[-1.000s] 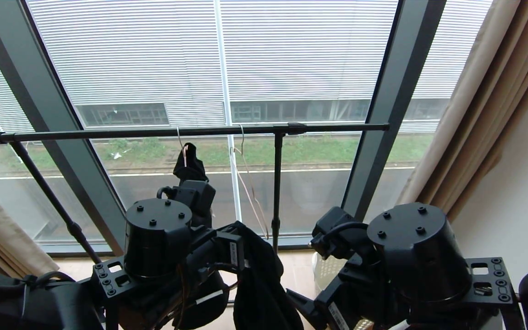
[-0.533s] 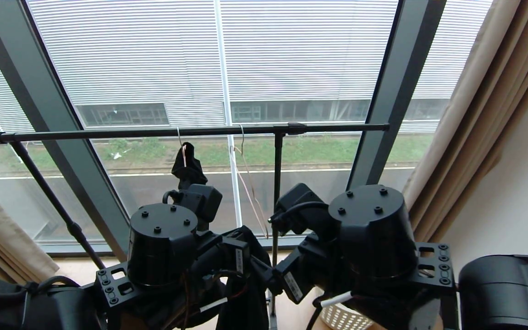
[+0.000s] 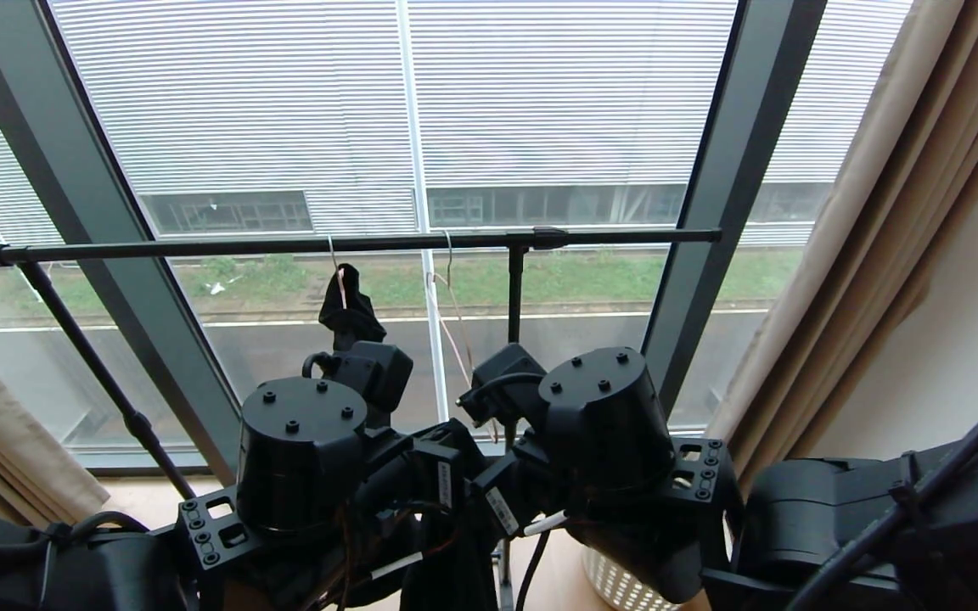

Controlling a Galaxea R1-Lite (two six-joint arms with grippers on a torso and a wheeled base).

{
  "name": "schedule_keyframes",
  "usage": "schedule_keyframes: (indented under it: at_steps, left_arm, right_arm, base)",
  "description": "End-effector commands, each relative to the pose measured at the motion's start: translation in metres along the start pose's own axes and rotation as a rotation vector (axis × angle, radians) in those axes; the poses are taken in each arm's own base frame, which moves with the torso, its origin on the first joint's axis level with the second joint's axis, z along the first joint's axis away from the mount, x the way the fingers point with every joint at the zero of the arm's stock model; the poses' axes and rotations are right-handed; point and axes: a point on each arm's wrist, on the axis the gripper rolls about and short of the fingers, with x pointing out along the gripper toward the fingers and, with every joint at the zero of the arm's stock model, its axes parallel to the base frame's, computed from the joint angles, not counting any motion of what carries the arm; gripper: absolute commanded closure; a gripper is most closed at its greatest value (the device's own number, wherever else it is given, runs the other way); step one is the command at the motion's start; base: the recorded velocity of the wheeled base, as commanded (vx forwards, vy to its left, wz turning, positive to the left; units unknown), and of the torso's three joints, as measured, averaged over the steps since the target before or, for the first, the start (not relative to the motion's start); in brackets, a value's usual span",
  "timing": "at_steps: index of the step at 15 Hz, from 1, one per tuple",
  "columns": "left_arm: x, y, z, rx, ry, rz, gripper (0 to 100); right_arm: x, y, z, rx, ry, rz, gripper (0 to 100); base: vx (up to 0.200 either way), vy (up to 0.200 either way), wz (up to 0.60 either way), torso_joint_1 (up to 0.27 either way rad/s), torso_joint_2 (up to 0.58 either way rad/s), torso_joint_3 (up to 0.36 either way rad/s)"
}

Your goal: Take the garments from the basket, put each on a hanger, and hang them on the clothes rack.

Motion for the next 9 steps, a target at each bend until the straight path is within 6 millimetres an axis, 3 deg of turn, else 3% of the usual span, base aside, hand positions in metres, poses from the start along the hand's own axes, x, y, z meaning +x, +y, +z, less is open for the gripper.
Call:
schedule_keyframes:
  at_steps: [1, 9]
  left_arm:
    - [0.001, 0.001, 0.000, -0.001, 0.001, 0.005, 100]
    - [0.001, 0.001, 0.000, -0.001, 0.001, 0.005, 100]
  right_arm:
    - [0.006, 0.000, -0.006, -0.006, 0.023, -0.006, 0]
    - [0.014, -0.018, -0.008, 0.020, 0.019, -0.061, 0]
  base:
    - [0.000, 0.000, 0.00, 0.000, 0.00, 0.000]
    - [0.000, 0.000, 0.00, 0.000, 0.00, 0.000]
